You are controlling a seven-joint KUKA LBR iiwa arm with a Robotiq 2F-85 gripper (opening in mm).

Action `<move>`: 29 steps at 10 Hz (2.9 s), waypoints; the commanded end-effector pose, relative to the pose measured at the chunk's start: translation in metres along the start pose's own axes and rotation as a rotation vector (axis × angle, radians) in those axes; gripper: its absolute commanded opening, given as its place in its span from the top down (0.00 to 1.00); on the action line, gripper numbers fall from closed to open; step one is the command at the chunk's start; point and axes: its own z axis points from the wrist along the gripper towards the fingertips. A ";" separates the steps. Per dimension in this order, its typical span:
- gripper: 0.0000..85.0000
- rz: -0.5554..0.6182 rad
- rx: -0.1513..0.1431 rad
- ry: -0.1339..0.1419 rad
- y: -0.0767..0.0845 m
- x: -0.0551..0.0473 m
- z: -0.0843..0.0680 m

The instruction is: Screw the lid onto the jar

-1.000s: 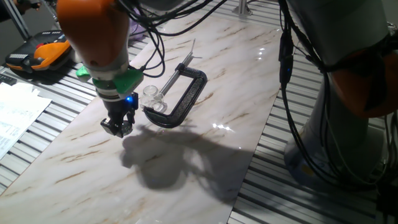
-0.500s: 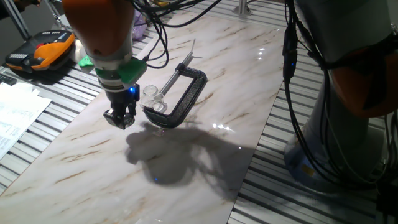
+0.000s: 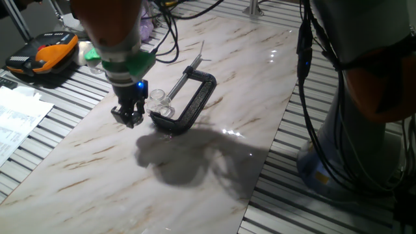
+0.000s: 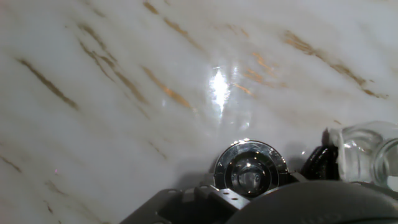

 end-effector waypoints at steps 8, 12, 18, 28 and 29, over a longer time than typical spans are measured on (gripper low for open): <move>1.00 -0.037 0.010 0.012 -0.032 0.009 -0.013; 1.00 -0.048 0.001 0.009 -0.041 0.015 -0.011; 1.00 0.028 0.005 0.036 -0.042 0.014 -0.010; 1.00 -0.024 0.000 -0.004 -0.042 0.012 -0.010; 1.00 -0.026 0.004 0.009 -0.042 0.012 -0.010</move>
